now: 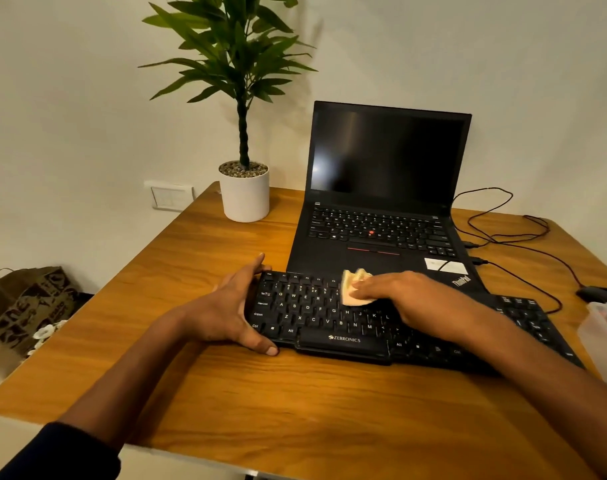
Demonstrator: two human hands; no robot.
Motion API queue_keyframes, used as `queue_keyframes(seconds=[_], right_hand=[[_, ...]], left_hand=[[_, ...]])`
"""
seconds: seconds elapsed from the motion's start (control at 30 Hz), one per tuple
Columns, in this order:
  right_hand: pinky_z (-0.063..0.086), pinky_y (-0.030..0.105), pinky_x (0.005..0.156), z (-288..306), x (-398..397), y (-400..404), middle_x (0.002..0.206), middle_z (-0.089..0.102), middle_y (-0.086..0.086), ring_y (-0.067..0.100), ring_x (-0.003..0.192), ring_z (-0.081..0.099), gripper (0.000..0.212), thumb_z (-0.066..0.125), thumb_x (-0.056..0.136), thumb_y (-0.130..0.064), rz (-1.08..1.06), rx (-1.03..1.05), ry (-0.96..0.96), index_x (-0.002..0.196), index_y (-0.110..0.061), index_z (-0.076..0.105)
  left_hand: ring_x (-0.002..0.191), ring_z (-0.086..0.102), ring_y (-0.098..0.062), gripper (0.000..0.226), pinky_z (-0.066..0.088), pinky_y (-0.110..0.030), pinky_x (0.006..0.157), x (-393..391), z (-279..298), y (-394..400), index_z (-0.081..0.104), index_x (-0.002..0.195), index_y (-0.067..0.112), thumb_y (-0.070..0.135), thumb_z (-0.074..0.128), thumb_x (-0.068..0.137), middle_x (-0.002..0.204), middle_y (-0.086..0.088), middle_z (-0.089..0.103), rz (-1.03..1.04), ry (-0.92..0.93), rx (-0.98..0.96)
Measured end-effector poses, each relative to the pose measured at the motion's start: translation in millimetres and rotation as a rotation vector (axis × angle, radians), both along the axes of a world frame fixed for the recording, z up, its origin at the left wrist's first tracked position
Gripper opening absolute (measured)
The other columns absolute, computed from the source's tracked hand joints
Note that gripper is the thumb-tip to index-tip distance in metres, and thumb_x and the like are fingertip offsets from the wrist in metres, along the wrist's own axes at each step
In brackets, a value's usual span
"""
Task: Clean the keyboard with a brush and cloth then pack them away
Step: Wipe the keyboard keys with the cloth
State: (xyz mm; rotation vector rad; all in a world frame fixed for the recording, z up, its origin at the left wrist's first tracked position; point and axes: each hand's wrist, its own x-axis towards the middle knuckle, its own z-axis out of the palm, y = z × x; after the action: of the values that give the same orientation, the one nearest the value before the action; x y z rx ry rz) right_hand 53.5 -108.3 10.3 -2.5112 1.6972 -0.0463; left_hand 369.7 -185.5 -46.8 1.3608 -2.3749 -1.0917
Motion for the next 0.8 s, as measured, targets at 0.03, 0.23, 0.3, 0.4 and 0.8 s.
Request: queue_keyframes(seconds=[0.03,0.23,0.3,0.4,0.8], right_hand=[[0.029,0.033,0.115,5,-7,2,0.146,0.043,-0.014,0.009,0.135,0.040,0.072,0.046,0.083,0.011,-0.029,0.013,0.025,0.135,-0.039,0.048],[0.040,0.037,0.107,9,22,17,0.145,0.045,-0.005,0.019,0.128,0.048,0.062,0.045,0.087,0.006,-0.116,-0.021,0.079,0.138,-0.029,0.045],[0.042,0.038,0.103,3,55,18,0.142,0.048,-0.002,0.021,0.125,0.051,0.058,0.046,0.086,0.009,-0.092,-0.060,0.037,0.135,-0.022,0.047],[0.044,0.038,0.101,-8,103,10,0.140,0.048,0.000,0.022,0.125,0.050,0.058,0.054,0.083,0.008,-0.004,-0.112,-0.069,0.135,-0.018,0.046],[0.017,0.025,0.117,-7,100,-17,0.156,0.027,-0.005,0.010,0.144,0.023,0.064,0.047,0.090,0.004,0.242,-0.032,0.002,0.145,-0.026,0.037]], left_hand=[[0.144,0.021,-0.019,0.153,0.028,-0.052,0.117,0,-1,0,-0.014,0.146,0.055,0.068,0.090,0.034,0.158,0.010,0.019,0.001,0.000,-0.003],[0.145,0.019,-0.019,0.154,0.024,-0.052,0.119,-1,-1,1,-0.015,0.146,0.054,0.069,0.089,0.033,0.158,0.013,0.018,0.001,0.001,-0.020],[0.144,0.019,-0.017,0.153,0.023,-0.052,0.119,-2,1,3,-0.014,0.147,0.053,0.065,0.090,0.036,0.157,0.015,0.018,-0.002,0.000,-0.020],[0.143,0.019,-0.017,0.154,0.024,-0.051,0.119,-3,4,5,-0.016,0.147,0.052,0.066,0.089,0.035,0.156,0.017,0.018,-0.003,-0.010,-0.019],[0.145,0.018,-0.021,0.153,0.026,-0.051,0.119,-2,6,5,-0.014,0.148,0.049,0.066,0.089,0.037,0.158,0.008,0.018,0.000,-0.024,-0.017]])
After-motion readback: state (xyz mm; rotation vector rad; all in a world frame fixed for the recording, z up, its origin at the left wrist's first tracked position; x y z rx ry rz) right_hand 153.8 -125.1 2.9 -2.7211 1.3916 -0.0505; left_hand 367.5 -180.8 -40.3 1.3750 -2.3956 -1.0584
